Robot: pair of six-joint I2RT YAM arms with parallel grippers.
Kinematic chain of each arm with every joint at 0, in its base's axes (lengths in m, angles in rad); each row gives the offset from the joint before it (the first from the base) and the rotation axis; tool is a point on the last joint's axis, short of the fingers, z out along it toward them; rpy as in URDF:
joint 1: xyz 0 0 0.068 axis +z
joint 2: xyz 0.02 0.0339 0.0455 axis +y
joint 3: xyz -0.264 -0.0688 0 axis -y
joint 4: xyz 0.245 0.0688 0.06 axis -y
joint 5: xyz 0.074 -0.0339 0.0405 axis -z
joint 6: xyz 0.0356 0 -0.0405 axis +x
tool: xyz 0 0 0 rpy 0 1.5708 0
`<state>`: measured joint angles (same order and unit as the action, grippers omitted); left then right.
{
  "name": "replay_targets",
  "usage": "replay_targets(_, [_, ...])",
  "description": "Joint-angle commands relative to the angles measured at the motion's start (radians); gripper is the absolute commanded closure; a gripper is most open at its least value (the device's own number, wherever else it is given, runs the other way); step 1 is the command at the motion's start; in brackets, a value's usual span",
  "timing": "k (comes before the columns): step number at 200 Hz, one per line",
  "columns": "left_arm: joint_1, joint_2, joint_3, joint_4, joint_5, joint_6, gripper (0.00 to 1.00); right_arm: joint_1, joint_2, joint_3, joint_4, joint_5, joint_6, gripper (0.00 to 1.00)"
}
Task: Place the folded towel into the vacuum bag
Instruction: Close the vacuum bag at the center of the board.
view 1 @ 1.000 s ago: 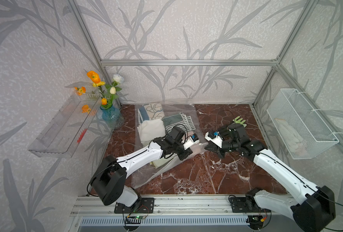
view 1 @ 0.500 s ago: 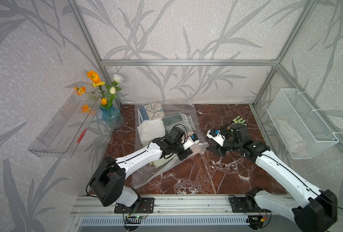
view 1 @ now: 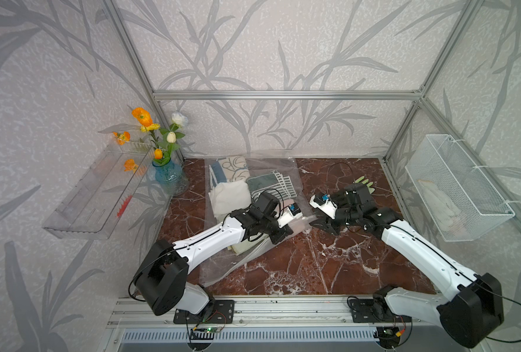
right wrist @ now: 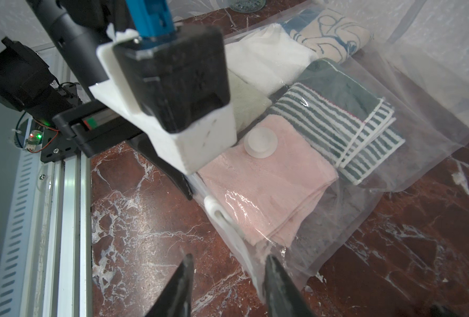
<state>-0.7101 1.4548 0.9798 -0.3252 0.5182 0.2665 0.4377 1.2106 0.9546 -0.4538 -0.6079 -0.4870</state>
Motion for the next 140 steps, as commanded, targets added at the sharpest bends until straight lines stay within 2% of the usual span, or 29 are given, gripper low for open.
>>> replay_targets(1, [0.006,-0.026,0.012,0.008,0.032,0.003,1.00,0.004,0.016,0.039,-0.019,-0.009,-0.007,0.62])
replay_targets(11, [0.006,-0.026,0.013,0.009,0.032,0.002,1.00,0.003,0.020,0.043,-0.015,-0.014,-0.005,0.67])
replay_targets(39, [0.006,-0.030,0.014,0.009,0.030,-0.005,1.00,0.003,0.024,0.045,-0.004,-0.048,0.002,1.00])
replay_targets(49, [0.006,-0.041,0.011,0.016,0.034,-0.019,0.98,0.002,0.023,0.044,-0.010,-0.050,0.001,1.00])
replay_targets(73, [0.009,-0.093,-0.026,0.084,0.032,-0.092,0.74,0.002,0.004,0.030,-0.014,-0.046,0.011,1.00])
replay_targets(89, [0.009,-0.133,-0.057,0.155,0.026,-0.147,0.65,0.001,-0.009,0.017,-0.003,-0.054,0.023,1.00])
replay_targets(115, [0.009,-0.140,-0.075,0.337,0.099,-0.260,0.59,0.001,-0.013,0.011,0.016,-0.087,0.047,1.00])
replay_targets(140, [0.008,-0.076,-0.022,0.368,0.171,-0.283,0.58,0.001,-0.020,0.007,0.027,-0.098,0.065,1.00])
